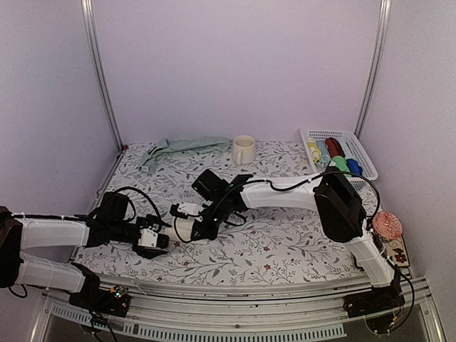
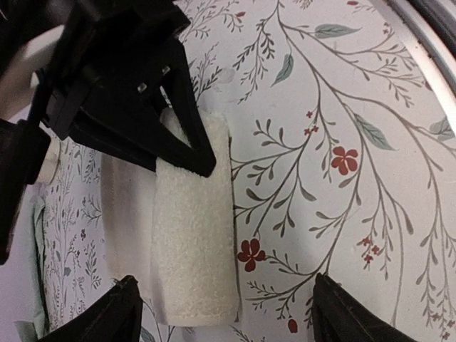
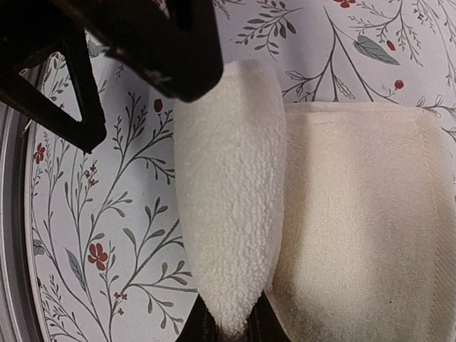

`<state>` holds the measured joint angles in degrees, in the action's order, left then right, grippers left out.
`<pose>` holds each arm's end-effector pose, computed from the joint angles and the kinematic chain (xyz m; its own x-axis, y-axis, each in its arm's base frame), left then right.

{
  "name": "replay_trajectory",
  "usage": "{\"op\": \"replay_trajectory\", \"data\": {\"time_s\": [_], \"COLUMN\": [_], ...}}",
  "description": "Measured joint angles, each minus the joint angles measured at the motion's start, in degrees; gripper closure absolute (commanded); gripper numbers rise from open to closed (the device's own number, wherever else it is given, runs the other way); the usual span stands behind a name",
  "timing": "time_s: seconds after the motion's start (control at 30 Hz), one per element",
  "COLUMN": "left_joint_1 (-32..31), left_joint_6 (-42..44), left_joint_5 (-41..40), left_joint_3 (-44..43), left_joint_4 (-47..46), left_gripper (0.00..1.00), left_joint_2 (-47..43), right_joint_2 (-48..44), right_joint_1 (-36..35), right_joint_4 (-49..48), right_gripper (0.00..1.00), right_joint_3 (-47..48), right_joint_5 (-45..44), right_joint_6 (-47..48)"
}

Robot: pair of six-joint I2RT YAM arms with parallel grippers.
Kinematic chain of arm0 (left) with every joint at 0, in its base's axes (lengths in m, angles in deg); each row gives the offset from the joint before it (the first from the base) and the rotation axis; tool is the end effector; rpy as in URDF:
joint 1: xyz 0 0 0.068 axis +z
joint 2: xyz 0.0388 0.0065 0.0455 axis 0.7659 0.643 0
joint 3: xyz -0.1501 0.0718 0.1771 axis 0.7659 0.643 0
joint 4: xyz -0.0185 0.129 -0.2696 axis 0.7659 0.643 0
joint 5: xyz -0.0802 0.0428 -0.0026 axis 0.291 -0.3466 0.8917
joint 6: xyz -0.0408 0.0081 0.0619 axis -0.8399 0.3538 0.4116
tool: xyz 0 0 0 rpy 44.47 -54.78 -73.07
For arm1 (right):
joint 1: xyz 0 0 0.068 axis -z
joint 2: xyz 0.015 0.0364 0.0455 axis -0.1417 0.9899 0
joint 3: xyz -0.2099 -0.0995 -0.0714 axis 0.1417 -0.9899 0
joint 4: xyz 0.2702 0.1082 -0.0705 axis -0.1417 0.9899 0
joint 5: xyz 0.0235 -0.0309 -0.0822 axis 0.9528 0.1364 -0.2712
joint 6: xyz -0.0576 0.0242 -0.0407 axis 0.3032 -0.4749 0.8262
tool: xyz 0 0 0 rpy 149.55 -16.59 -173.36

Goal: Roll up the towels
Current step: Roll the towel at the center of the board.

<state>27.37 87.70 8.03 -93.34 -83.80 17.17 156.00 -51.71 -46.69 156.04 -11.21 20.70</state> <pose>0.2172 -0.1271 0.0629 0.4418 0.6901 -0.5732 0.8367 -0.0864 0.5408 0.2554 0.4818 0.0847 -0.1132 -0.8061 -0.5809 -0.9924 0.0638 0.1048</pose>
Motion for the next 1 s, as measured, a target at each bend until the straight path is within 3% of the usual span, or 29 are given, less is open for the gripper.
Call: {"op": "replay_trajectory", "data": {"time_s": [0.27, 0.63, 0.73, 0.83, 1.0], "left_joint_1": [-4.0, -8.5, -9.2, -9.5, -10.0], "left_joint_6": [-0.9, -2.6, -3.1, -3.7, -3.5], "left_joint_5": [-4.7, -13.3, -15.1, -16.2, -17.3], "left_joint_3": [2.2, 2.2, 2.2, 2.1, 2.0], "left_joint_4": [-7.0, -18.6, -20.9, -22.3, -23.8], "left_gripper": [0.19, 0.47, 0.58, 0.79, 0.98], "left_joint_2": [1.8, 10.7, 11.7, 12.5, 13.7], "right_joint_2": [1.6, 3.0, 3.1, 3.2, 3.3], "right_joint_1": [1.8, 3.2, 3.3, 3.4, 3.4], "right_joint_4": [0.9, 1.9, 1.9, 2.0, 2.0], "right_gripper": [0.93, 0.92, 0.92, 0.9, 0.89], "right_joint_3": [1.9, 3.3, 3.4, 3.5, 3.5], "right_joint_5": [6.3, 11.6, 12.2, 12.5, 13.2], "right_joint_6": [-2.8, -4.7, -4.7, -4.7, -4.7]}}
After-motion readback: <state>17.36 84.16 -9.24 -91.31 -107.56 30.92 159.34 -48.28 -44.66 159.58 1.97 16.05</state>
